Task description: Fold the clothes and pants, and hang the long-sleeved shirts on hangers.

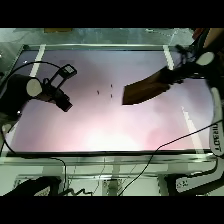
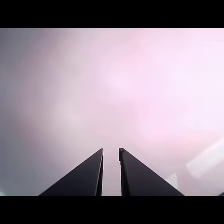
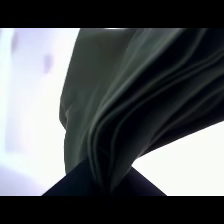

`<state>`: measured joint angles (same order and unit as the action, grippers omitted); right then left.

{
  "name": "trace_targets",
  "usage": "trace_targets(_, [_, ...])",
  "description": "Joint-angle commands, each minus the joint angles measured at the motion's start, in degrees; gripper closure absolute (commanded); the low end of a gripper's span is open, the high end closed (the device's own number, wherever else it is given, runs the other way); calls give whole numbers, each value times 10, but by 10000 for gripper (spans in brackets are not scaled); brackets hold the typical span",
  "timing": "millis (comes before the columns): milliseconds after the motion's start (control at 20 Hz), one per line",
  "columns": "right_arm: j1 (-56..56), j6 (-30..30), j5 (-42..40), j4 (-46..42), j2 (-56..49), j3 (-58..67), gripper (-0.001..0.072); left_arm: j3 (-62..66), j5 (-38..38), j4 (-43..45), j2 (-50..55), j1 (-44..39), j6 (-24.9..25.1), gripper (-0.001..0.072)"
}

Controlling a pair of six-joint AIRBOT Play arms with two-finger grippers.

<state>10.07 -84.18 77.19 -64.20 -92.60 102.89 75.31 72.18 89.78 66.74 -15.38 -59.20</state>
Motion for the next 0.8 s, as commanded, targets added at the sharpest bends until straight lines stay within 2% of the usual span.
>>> trace_targets(0, [109, -85, 18, -114, 61, 3, 700, 0, 42, 9, -17, 2, 0, 592])
trace_targets(200, [243, -99, 84, -186, 78, 2, 700, 0, 41, 9, -17, 2, 0, 592])
trace_targets(350, [328, -99, 105, -207, 84, 1, 700, 0, 39, 9, -17, 2, 0, 592])
trace_targets(750, [484, -103, 234, -321, 92, -47, 700, 0, 26, 9, -16, 2, 0, 592])
